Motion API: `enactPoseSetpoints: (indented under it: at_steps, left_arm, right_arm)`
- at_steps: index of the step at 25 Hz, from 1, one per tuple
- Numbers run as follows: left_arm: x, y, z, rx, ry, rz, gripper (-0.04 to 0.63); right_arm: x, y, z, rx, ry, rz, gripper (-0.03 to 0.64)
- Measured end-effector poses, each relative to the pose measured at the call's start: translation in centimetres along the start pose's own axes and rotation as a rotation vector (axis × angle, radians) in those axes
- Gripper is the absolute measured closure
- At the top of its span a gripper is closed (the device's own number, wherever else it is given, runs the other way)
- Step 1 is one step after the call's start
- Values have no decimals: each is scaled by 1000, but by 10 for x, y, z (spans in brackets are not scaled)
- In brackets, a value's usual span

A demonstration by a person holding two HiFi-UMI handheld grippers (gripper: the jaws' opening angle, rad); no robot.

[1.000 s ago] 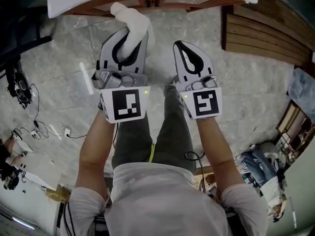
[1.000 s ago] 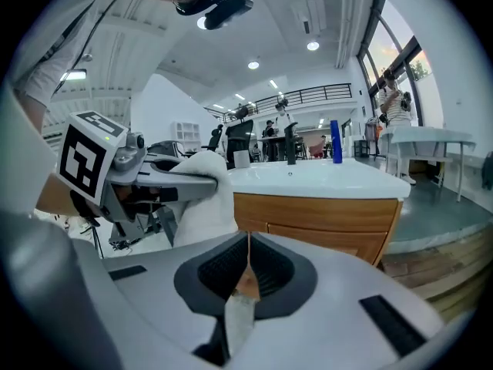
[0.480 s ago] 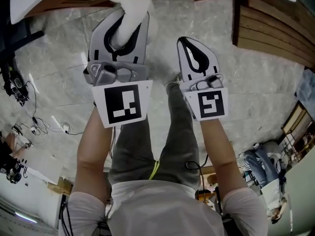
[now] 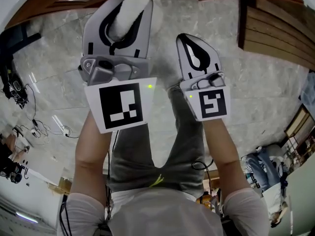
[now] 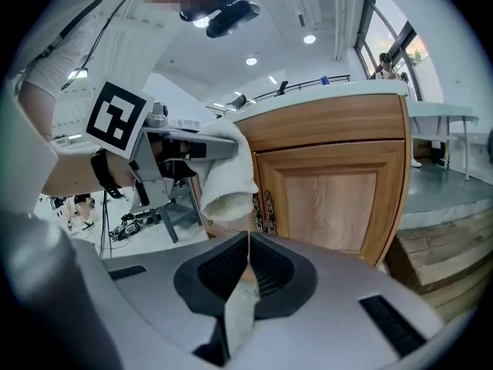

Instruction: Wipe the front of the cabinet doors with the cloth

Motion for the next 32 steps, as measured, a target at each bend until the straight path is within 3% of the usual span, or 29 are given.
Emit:
enactPoseSetpoints:
  at_steps: [12, 20, 32]
  left_arm:
    - [31, -36, 37, 94, -53, -91, 523]
    - [55, -56, 58, 193, -147, -163, 523]
    - [58, -67, 65, 318, -213, -262, 523]
  right_arm:
    - [32, -48, 52, 85, 73, -39, 578]
    - [50, -72, 92, 129, 112, -44, 578]
    - [63, -109, 106, 222, 197, -63, 578]
Point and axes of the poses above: the fingertips, and each gripper's own axes: y backward along the fingers, x to its right, z out of its underside, the point moved 8 cm from there along y, backward along the fingers, and after that the axes turned 11 degrees about -x, right-handed, at the moved point
